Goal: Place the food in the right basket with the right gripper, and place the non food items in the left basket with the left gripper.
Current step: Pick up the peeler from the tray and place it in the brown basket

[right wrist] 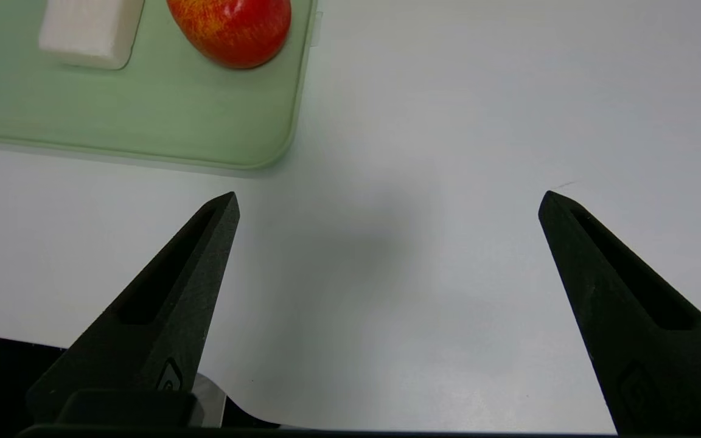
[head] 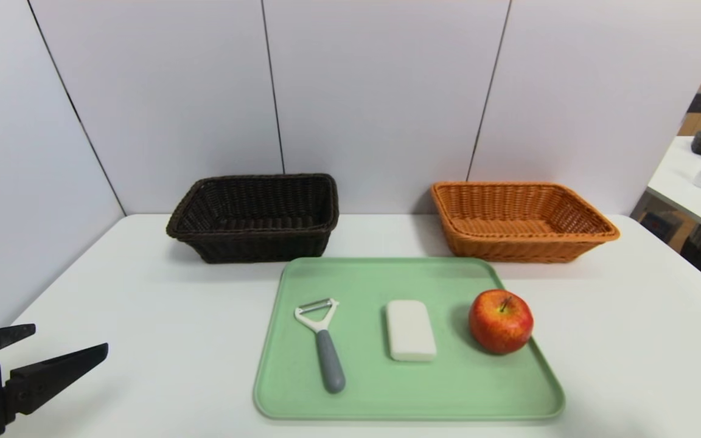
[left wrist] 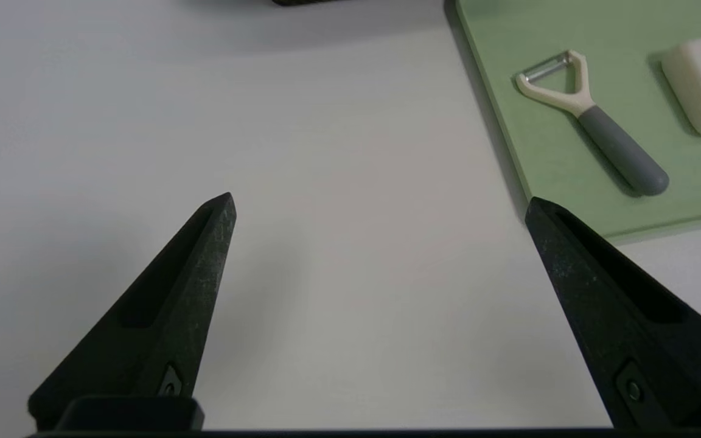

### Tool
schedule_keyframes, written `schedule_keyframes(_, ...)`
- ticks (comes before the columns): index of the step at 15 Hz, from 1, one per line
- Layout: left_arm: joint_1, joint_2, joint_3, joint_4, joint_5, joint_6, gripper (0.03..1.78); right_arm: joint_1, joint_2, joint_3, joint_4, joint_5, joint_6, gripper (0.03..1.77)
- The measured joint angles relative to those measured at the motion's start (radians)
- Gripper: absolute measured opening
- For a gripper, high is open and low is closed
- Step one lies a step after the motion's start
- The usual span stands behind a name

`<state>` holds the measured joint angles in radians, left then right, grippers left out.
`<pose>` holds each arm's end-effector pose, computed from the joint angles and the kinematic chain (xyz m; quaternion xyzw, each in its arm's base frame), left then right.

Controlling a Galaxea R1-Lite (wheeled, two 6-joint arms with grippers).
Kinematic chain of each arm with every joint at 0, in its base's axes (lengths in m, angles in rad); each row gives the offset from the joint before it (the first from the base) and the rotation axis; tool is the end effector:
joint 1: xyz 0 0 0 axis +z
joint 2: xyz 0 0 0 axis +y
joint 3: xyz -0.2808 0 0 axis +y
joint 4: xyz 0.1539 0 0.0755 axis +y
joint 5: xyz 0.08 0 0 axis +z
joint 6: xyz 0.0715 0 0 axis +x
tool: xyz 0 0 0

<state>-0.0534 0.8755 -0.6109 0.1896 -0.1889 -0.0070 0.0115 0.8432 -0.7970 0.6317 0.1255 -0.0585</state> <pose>0.1225 -0.0200 0.1823 -0.0186 0.2250 -0.1170 0.9671 0.0879 0.0100 0.1833 -0.0086 0.3299 0.0742 0.9410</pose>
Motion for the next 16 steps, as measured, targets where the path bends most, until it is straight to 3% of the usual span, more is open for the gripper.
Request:
schedule_keyframes(5, -0.041, 0.12, -0.076, 0.023, -0.124, -0.001, 1.69, 0.004, 0.146, -0.013, -0.052, 0.078, -0.004, 1.7)
schedule_keyframes(8, -0.097, 0.248, -0.13, 0.007, -0.156, -0.002, 1.69, 0.008, 0.274, -0.027, -0.133, 0.109, -0.002, 1.7)
schedule_keyframes(13, -0.293, 0.45, -0.169, -0.152, -0.154, -0.009, 1.69, 0.046, 0.419, -0.101, -0.164, 0.109, 0.001, 1.7)
schedule_keyframes(16, -0.406, 0.537, -0.214, -0.162, -0.075, -0.067, 1.69, 0.068, 0.469, -0.126, -0.166, 0.085, 0.003, 1.7)
